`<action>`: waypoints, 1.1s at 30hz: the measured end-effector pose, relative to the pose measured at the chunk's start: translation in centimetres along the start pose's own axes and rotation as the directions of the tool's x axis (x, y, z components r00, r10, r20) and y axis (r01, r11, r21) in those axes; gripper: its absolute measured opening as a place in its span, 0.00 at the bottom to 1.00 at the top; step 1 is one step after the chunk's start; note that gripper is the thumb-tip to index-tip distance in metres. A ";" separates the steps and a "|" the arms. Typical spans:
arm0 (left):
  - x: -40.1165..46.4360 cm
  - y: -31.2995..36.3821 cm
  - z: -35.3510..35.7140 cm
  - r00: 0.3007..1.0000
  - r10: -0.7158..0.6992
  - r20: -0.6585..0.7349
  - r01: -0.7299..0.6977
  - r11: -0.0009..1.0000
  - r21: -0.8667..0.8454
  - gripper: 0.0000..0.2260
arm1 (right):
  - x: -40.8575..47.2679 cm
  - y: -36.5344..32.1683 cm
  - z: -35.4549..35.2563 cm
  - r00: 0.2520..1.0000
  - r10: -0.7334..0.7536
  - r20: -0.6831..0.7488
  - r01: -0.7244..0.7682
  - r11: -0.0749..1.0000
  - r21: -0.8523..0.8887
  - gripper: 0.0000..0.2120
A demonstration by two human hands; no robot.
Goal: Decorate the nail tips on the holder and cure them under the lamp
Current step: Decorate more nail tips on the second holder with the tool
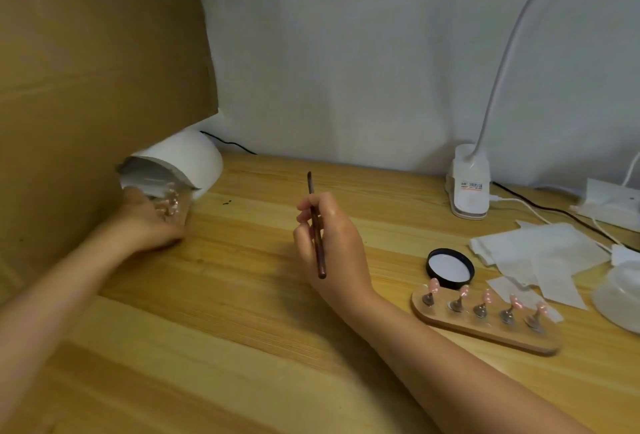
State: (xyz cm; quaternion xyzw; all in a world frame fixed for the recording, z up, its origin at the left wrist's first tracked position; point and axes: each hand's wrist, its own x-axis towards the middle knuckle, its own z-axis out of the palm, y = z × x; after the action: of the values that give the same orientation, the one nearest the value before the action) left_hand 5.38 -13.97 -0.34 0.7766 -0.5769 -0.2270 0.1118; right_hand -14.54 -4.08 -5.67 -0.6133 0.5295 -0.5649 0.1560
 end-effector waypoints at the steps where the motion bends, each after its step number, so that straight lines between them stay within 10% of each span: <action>1: -0.7 -0.1 0.1 0.999 0.042 -0.007 -0.041 0.997 0.064 0.39 | 0.0 -0.4 -0.1 1.000 0.021 0.019 -0.022 0.998 0.053 0.10; 10: -9.5 -0.1 3.1 0.933 0.329 0.146 -0.345 0.934 0.097 0.43 | -2.2 -4.1 -4.7 0.990 -0.126 0.061 0.124 0.992 0.035 0.08; 19: -19.8 1.4 7.5 0.643 0.723 0.252 -0.758 0.648 0.073 0.43 | -3.9 -6.2 -14.8 0.973 -0.229 -0.014 0.224 0.961 -0.163 0.05; 23: -22.8 3.0 9.3 0.543 0.791 0.283 -0.832 0.553 0.048 0.46 | -5.1 -5.9 -18.2 0.981 -0.190 -0.049 0.173 0.954 -0.244 0.05; 29: -20.3 5.0 8.4 0.420 0.878 0.228 -0.765 0.478 -0.432 0.32 | -7.6 -4.9 -21.4 0.989 -0.133 -0.066 0.104 0.939 -0.329 0.06; 33: -15.4 6.1 7.4 0.382 0.891 0.245 -0.851 0.443 -0.283 0.34 | -8.7 -4.0 -22.6 0.993 -0.105 -0.062 0.076 0.931 -0.357 0.06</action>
State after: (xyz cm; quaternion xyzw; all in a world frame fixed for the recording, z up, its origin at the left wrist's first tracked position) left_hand -6.89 -0.65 -0.72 0.2938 -0.8942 -0.3031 0.1493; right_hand -30.34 13.86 0.00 -0.6319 0.5996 -0.4911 -0.0045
